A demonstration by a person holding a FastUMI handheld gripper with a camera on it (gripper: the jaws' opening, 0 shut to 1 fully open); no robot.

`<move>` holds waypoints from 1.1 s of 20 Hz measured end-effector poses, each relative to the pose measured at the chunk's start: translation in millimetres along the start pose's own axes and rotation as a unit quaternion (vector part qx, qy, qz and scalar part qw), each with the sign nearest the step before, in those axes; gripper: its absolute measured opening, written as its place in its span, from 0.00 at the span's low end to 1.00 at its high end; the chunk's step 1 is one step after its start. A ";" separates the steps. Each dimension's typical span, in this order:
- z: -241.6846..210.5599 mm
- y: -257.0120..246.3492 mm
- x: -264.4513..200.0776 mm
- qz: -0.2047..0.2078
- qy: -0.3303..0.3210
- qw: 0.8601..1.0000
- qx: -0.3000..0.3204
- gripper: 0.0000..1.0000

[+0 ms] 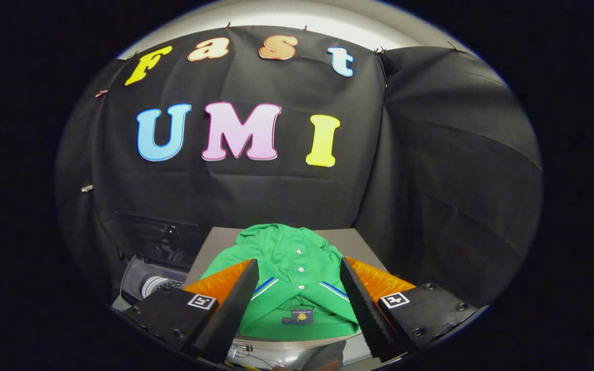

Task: Put the clothes into the washing machine and then close the washing machine lid.

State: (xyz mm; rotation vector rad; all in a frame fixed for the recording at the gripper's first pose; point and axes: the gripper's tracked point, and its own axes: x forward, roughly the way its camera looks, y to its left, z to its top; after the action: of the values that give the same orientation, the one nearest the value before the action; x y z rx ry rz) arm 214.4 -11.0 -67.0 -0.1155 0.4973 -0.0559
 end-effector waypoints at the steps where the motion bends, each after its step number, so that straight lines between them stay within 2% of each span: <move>1: -4.2 -1.2 12.1 -0.007 0.018 1.000 0.005 0.99; 7: -39.5 -2.4 73.1 -0.019 0.099 0.995 0.007 1.00; 9: -63.8 0.5 88.9 -0.016 0.133 0.991 0.017 0.99; 12: -61.6 2.3 88.9 -0.012 0.130 0.991 0.003 0.99; 13: -62.4 8.5 90.5 0.004 0.129 0.992 -0.002 0.95; 15: -68.2 8.1 86.4 0.007 0.142 0.990 -0.004 0.67; 17: -73.2 4.6 80.4 -0.006 0.160 0.987 0.000 0.66; 19: -67.8 6.8 81.1 -0.010 0.155 0.988 -0.012 0.22; 21: -67.4 5.1 76.3 -0.017 0.155 0.988 -0.017 0.11; 22: -64.9 7.2 73.0 -0.015 0.158 0.987 -0.008 0.11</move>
State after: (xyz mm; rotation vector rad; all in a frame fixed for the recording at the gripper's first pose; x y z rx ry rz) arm 247.6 -16.2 -159.0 -0.1305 0.8130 -0.1010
